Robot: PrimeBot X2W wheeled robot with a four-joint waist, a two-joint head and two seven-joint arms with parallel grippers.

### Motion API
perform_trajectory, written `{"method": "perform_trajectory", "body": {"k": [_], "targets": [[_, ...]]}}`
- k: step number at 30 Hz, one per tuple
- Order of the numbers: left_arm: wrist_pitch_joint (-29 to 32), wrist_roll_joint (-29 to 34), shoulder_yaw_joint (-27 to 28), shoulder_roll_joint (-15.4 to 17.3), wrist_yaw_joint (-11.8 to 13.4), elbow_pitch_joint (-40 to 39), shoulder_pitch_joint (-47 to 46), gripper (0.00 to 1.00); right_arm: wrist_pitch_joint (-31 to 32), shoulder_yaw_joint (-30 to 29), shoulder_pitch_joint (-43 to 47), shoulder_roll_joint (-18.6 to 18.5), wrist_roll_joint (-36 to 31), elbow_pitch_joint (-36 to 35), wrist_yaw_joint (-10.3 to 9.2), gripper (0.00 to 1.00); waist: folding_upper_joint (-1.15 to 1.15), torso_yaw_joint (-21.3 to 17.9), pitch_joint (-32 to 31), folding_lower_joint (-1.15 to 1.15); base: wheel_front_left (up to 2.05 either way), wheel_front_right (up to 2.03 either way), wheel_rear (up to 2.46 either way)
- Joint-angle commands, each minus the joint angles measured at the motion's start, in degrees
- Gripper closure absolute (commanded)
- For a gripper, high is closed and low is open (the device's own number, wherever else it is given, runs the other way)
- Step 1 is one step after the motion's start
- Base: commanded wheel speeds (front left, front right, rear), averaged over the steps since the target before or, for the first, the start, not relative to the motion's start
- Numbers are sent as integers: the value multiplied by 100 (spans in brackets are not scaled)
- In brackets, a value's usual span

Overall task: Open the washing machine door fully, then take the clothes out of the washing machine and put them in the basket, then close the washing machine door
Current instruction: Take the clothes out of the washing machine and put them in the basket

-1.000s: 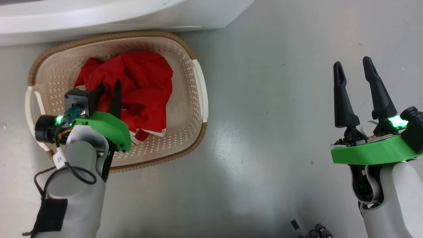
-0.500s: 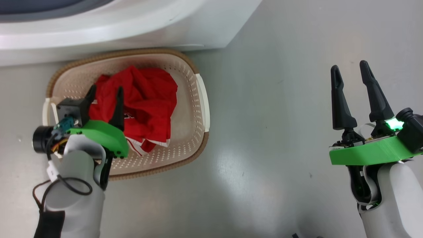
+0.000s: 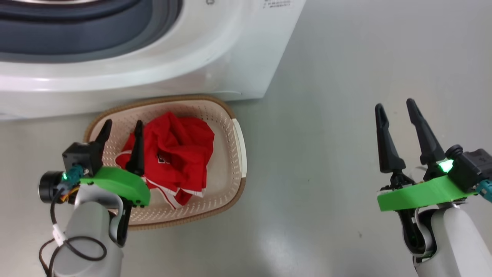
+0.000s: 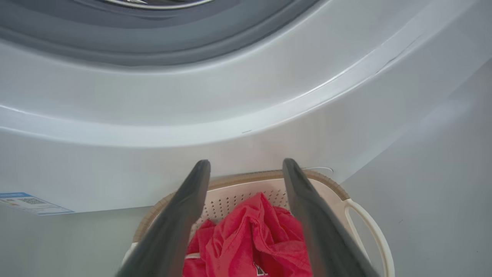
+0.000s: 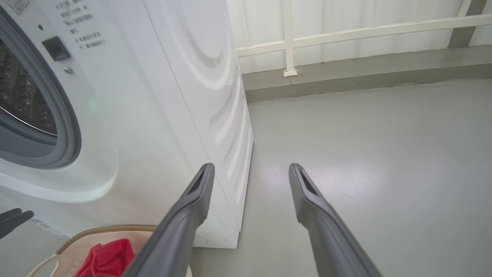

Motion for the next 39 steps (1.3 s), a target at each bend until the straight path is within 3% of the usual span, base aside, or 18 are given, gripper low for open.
{"method": "perform_trajectory", "body": {"k": [1, 22, 39], "targets": [[-22, -29, 140, 120, -32, -141, 192, 0, -36, 145, 152, 12, 22, -99, 37, 0, 0, 32, -300, 0, 0, 0, 0], [-22, -3, 131, 175, -33, -2073, 1601, 0, -36, 78, 1037, -73, 3, 77, 37, 0, 0, 98, -1770, 0, 0, 0, 0], [-22, -27, 371, 149, -33, -3326, 2685, 0, -36, -53, 1594, -122, 40, -4, 37, 0, 0, 198, -2312, 0, 0, 0, 0]]}}
